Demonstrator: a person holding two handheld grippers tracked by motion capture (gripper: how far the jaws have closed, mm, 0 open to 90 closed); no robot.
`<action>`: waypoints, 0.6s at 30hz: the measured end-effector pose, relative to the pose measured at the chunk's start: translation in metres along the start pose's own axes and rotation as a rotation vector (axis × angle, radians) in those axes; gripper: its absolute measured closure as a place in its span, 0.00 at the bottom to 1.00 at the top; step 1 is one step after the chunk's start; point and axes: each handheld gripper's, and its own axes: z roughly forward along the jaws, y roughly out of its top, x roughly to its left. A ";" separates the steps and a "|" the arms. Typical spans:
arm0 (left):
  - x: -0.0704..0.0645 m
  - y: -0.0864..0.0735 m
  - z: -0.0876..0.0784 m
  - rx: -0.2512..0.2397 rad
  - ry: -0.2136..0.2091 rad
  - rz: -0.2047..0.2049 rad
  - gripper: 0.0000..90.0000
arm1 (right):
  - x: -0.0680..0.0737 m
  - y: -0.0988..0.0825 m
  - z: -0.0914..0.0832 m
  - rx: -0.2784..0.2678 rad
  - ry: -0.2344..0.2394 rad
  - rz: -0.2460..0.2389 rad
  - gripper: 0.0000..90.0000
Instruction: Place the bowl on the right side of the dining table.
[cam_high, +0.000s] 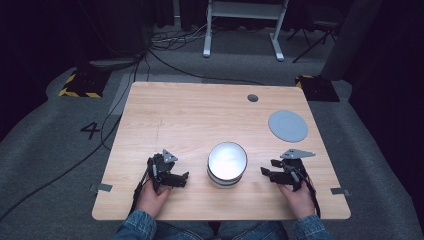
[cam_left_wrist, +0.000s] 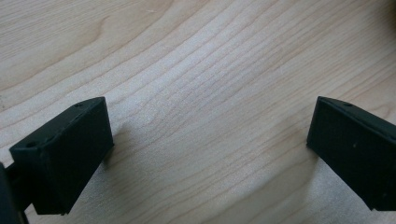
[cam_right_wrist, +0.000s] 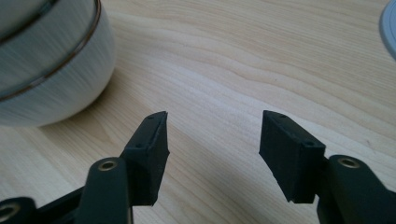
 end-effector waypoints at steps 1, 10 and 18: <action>0.000 0.000 0.000 0.000 0.000 0.000 0.00 | 0.001 0.003 -0.003 0.002 0.003 0.011 0.46; 0.000 0.000 0.000 0.000 0.001 0.001 0.00 | 0.013 0.035 -0.015 0.023 0.029 -0.041 0.45; 0.000 0.000 0.000 0.000 0.001 0.000 0.00 | 0.028 0.057 -0.027 0.011 0.048 -0.088 0.45</action>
